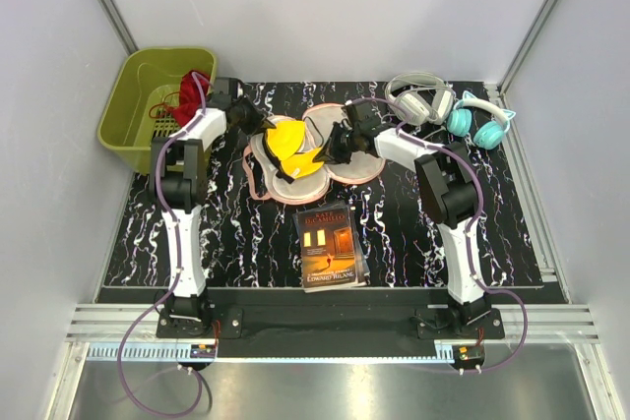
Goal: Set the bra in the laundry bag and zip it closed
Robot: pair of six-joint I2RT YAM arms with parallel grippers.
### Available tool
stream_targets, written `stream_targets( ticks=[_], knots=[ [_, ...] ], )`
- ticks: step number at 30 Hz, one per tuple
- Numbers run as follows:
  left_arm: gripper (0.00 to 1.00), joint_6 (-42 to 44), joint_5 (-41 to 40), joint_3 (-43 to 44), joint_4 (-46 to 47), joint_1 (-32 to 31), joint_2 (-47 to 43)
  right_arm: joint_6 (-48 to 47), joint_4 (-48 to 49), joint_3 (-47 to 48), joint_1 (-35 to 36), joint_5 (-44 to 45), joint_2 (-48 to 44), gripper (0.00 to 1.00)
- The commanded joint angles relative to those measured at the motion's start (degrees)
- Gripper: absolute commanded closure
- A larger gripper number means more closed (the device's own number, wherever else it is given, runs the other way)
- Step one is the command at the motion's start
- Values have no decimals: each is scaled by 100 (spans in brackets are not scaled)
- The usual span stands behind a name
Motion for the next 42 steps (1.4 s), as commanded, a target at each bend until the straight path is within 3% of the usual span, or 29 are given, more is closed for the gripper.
stream_targets(
  ticks=[1,4,6,7,8,9,12,13,15,16,19,21,22,23,26,30,33,36,37,39,42],
  knots=[
    [97,150,22,231,-29,49,173,4,241,-29,105,-94,-79,97],
    [94,220,-48,301,-126,49,147,75,223,-11,149,-165,-70,94],
    [85,299,-92,424,-213,49,147,224,162,-46,176,-68,-88,91],
    [80,326,-127,486,-266,49,147,268,161,-99,167,-68,-114,89],
    [66,343,-215,556,-327,49,130,286,153,-116,176,-77,-131,88],
    [61,396,-233,670,-424,49,121,303,127,-125,176,-59,-166,87],
    [50,484,-347,837,-626,49,42,391,12,-143,176,-85,-219,74],
    [48,502,-356,855,-644,49,-45,400,-14,-152,176,-112,-246,62],
    [46,554,-330,890,-741,49,-160,400,-128,-178,158,-60,-360,50],
    [45,572,-312,882,-759,40,-291,409,-163,-178,158,-103,-386,39],
    [42,607,-251,821,-943,40,-590,339,-409,-152,141,-103,-500,27],
    [17,616,-251,611,-1057,23,-888,233,-593,-213,88,-59,-702,16],
    [9,642,-294,505,-1058,14,-1012,172,-664,-283,62,-24,-781,13],
    [7,747,-364,304,-1075,-12,-1126,85,-865,-301,35,2,-921,6],
    [7,1045,-724,83,-1302,-21,-1504,-362,-1436,-284,-79,169,-1202,0],
    [10,1371,-1050,205,-1672,-65,-1724,-759,-1807,-397,-325,380,-1625,0],
    [21,1626,-1130,302,-1945,-249,-1812,-1216,-1886,-494,-693,792,-1828,0],
    [32,1530,-840,-14,-1945,-548,-1900,-1621,-1886,-390,-1054,1197,-1706,5],
    [35,1504,-752,-102,-1928,-644,-1918,-1830,-1895,-337,-1116,1372,-1644,12],
    [44,1513,-751,-339,-1893,-961,-1883,-2068,-1860,-75,-1248,1478,-1372,16],
    [50,1504,-690,-506,-1849,-1181,-1787,-2368,-1851,234,-1388,1593,-1047,21]
  ],
)
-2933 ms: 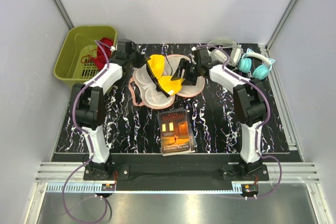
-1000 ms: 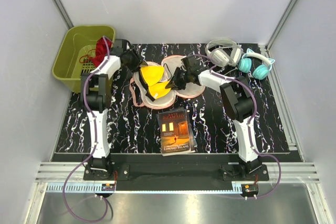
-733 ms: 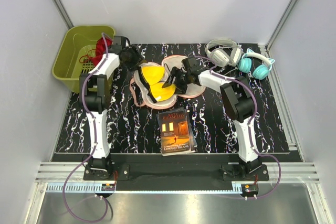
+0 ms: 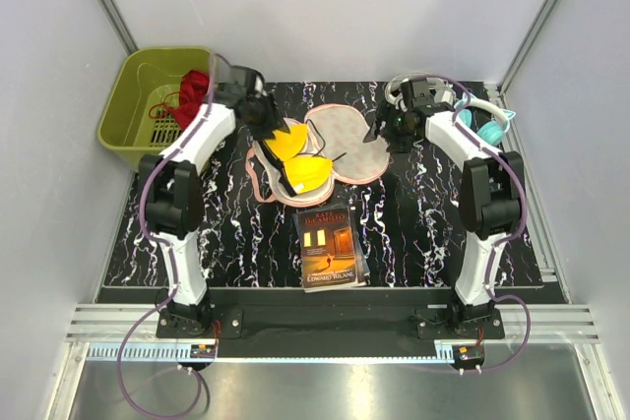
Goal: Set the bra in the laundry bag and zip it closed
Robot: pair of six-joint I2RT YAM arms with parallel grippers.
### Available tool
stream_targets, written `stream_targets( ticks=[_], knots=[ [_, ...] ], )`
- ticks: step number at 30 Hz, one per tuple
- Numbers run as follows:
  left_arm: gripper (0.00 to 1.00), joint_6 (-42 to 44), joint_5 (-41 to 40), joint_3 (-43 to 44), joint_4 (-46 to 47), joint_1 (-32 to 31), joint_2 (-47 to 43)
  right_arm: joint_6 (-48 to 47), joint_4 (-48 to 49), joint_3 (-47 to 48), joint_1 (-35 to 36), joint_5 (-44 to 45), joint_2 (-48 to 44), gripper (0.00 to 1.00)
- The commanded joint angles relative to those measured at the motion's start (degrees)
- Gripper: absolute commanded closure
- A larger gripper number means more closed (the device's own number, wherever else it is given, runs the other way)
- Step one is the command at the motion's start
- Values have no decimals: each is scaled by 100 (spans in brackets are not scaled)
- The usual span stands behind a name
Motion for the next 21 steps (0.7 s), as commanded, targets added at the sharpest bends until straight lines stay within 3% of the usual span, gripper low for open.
stream_targets(
  ticks=[1,7,15,21],
  knots=[
    [50,103,143,-251,-37,-355,-49,-777,-70,562,-110,398,440,21],
    [32,278,282,-348,-37,188,-5,-979,-61,581,-347,213,827,23],
    [28,489,775,-269,-36,664,443,-1068,53,422,-400,266,1012,39],
    [30,647,661,424,-37,849,1058,-1068,132,598,-400,467,1267,41]
  ],
)
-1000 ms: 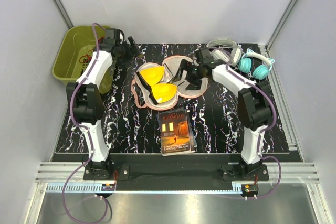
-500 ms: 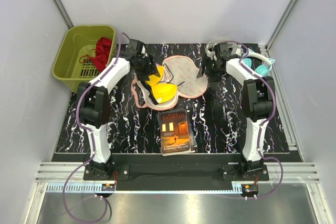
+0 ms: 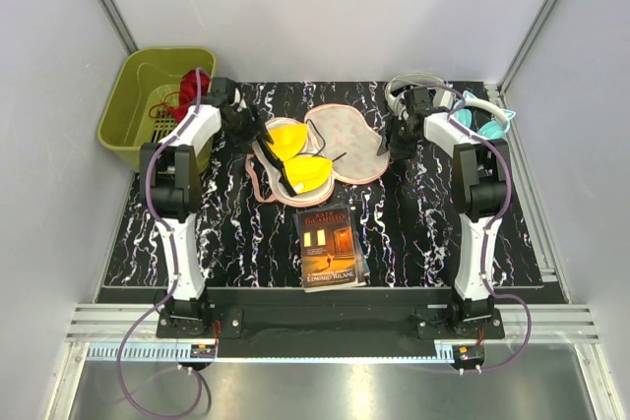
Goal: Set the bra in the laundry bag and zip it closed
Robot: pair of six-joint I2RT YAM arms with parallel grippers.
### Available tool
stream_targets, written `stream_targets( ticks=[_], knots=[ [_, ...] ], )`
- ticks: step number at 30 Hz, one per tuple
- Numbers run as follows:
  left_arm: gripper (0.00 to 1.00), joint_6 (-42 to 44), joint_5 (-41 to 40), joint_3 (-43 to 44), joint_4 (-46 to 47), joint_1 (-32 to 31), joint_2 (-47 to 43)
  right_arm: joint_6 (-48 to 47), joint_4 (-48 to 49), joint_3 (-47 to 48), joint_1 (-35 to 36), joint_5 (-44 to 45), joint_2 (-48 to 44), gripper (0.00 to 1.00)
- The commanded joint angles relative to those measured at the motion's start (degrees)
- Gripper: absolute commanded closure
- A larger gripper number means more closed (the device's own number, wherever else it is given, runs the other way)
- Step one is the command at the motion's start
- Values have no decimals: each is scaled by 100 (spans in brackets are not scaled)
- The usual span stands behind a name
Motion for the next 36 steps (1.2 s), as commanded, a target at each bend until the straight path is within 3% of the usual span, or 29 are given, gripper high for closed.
stream_targets(
  ticks=[1,9,16,18,21,23,26,28,30,32,36],
  knots=[
    [32,210,182,820,132,82,540,-106,156,259,-3,260,244,45],
    [45,-114,631,1446,219,-14,1227,-18,156,383,-3,331,403,55],
    [48,-185,710,1728,316,-138,1316,61,183,400,-3,357,420,77],
    [45,-115,570,1605,316,-147,1167,78,174,461,-3,313,438,86],
    [31,-27,360,1386,299,-155,807,131,174,514,-3,313,412,94],
    [22,-1,192,1219,308,-173,429,149,174,506,-3,331,359,95],
    [19,70,-334,832,316,-278,-81,254,139,480,-3,409,201,98],
    [23,87,-485,533,316,-419,-379,316,121,444,6,436,-1,100],
    [37,44,-564,288,325,-594,-521,395,95,444,-3,340,-159,100],
    [41,-26,-626,120,369,-709,-635,500,86,418,-11,270,-265,100],
    [53,-264,-197,-179,597,-928,-479,658,60,330,6,217,-677,100]
  ],
)
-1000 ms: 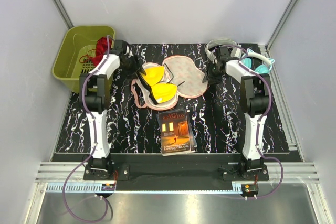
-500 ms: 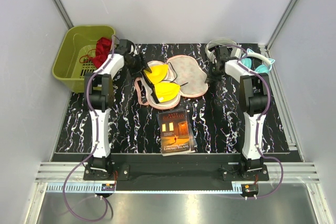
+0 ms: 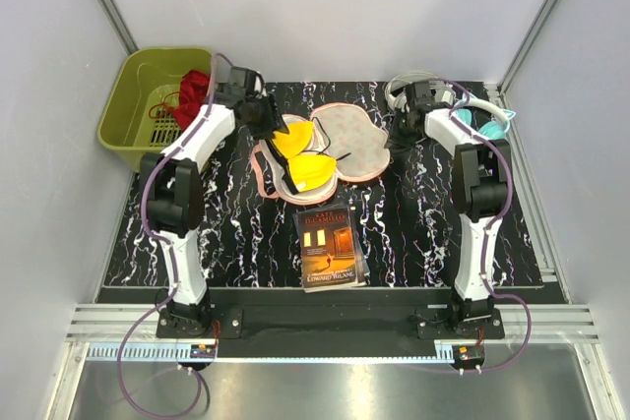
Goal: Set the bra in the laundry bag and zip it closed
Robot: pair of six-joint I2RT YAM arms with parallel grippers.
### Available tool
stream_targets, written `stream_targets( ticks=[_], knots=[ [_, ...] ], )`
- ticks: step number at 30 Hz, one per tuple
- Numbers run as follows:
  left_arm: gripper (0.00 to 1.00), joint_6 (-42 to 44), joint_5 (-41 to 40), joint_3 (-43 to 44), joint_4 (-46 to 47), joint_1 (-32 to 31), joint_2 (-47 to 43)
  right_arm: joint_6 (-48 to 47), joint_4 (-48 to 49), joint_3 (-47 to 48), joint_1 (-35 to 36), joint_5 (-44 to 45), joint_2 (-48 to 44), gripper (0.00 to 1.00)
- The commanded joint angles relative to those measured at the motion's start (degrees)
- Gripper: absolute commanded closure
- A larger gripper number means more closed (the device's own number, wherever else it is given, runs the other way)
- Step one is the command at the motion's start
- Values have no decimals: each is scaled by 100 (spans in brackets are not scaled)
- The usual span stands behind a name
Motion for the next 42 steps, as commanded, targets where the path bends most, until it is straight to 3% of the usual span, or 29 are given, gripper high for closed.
stream_targets(
  ticks=[1,6,12,17,24,25,34,42],
  knots=[
    [54,-201,274,-228,268,-231,224,283,-17,2,8,-96,-892,100],
    [61,-376,389,-157,382,-390,830,458,-69,-121,157,-333,-1428,100],
    [61,-429,345,9,461,-390,1287,783,-87,-227,658,-720,-1754,100],
    [62,-491,398,-86,575,-399,1376,1153,-78,1,1352,-966,-1545,100],
    [62,-482,442,-342,733,-399,1104,1276,-61,906,1792,-1124,-1052,100],
    [60,-491,512,-324,751,-399,1008,1337,-61,1325,1958,-1290,-764,100],
    [37,-473,766,-517,760,-57,428,1303,-52,1276,2109,-1187,-568,100],
    [27,-421,1347,-1369,725,533,-399,960,-184,1188,2109,-1325,-603,100]
  ],
)
